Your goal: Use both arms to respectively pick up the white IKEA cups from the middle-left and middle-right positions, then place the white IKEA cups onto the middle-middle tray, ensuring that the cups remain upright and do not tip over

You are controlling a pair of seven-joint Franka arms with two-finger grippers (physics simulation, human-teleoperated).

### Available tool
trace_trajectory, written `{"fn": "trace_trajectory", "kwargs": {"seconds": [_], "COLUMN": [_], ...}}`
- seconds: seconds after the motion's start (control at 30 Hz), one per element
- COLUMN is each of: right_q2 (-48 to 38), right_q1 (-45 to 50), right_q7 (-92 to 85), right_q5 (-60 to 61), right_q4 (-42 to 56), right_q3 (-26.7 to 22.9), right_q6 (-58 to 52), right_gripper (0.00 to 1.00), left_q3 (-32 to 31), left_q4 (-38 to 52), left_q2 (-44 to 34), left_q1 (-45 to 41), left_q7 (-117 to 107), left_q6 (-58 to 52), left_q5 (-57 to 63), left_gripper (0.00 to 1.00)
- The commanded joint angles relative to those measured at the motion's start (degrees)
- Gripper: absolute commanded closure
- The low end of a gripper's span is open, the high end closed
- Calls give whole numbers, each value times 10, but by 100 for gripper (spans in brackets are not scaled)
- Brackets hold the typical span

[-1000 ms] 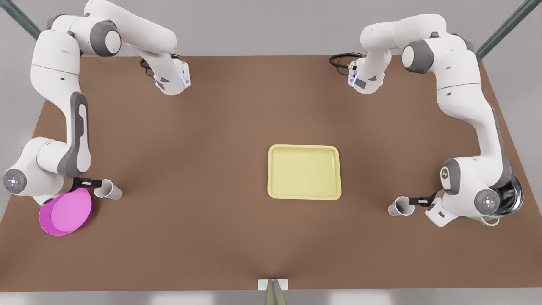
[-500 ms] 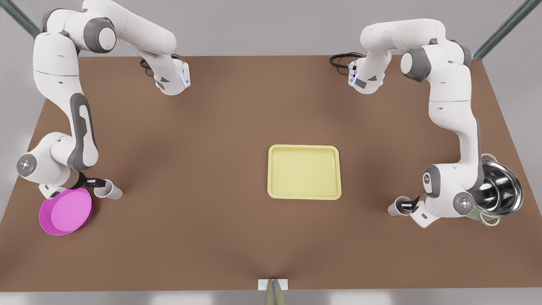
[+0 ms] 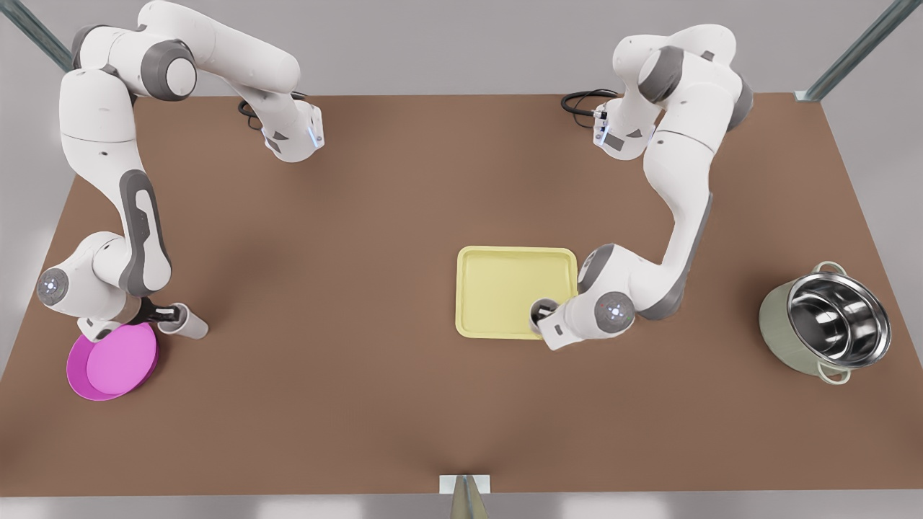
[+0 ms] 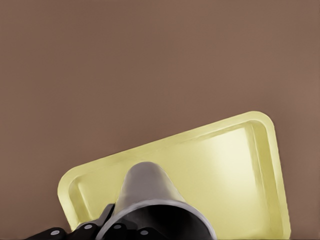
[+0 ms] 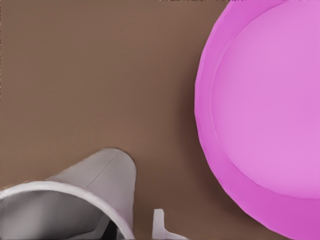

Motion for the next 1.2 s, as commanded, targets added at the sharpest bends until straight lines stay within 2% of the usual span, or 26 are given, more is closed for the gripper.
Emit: {"fn": "trace_trajectory", "kwargs": {"seconds": [0.0, 0.03, 0.1, 0.17, 0.3, 0.33, 0.37, 0.4, 0.53, 0.7, 0.77, 0.87, 0.93, 1.0, 1.03, 1.07, 1.1, 1.17], "right_q2": [0, -1, -5, -12, -37, -47, -50, -52, -35, 3, 42, 86, 112, 134, 144, 154, 157, 164], "right_q1": [0, 0, 1, 5, 16, 57, 90, 124, 289, 425, 490, 548, 570, 578, 579, 582, 584, 584], "right_q7": [-58, -56, -53, -54, -49, -40, 22, 94, 376, 512, 602, 702, 725, 726, 726, 726, 726, 726], "right_q5": [-1, -1, -1, -1, 9, 12, 16, 28, 41, 37, 11, -22, -22, -22, -22, -22, -22, -22], "right_q4": [1, 2, 3, 29, 49, 48, 48, 48, 54, 102, 154, 215, 248, 264, 274, 285, 286, 283], "right_q3": [0, 0, 1, 15, 115, 120, 126, 130, 129, 125, 106, 105, 105, 105, 105, 105, 105, 105], "right_q6": [1, 1, 1, -49, -106, -106, -106, -105, -26, 21, 25, 27, 28, 28, 28, 27, 27, 27], "right_gripper": [73, 79, 79, 79, 79, 79, 79, 79, 79, 79, 79, 79, 79, 79, 79, 79, 79, 79], "left_q3": [-8, -8, -33, -40, -53, -54, -54, -54, -68, -81, -85, -116, -153, -158, -160, -159, -161, -177], "left_q4": [-16, -26, -75, -111, -126, -133, -136, -138, -141, -140, -140, -143, -139, -135, -85, 42, 124, 146], "left_q2": [6, 7, -5, -15, -17, -16, -16, -16, -17, -19, -22, -23, -40, -59, -70, -70, -70, -102], "left_q1": [-1, 7, 43, 61, 76, 77, 80, 81, 96, 114, 120, 152, 182, 185, 187, 189, 209, 312], "left_q7": [-341, -338, -341, -341, -341, -338, -328, -320, -320, -320, -320, -321, -325, -323, -323, -319, -284, -69], "left_q6": [63, 64, 63, 99, 102, 106, 106, 105, 102, 86, 84, 71, 25, -6, -86, -243, -314, -334], "left_q5": [14, 17, 19, 22, 23, 23, 26, 26, 27, 28, 32, 46, 45, 46, 48, 50, 58, 87], "left_gripper": [79, 79, 79, 79, 79, 67, 17, 0, 0, 0, 0, 0, 0, 0, 0, 0, 0, 0]}}
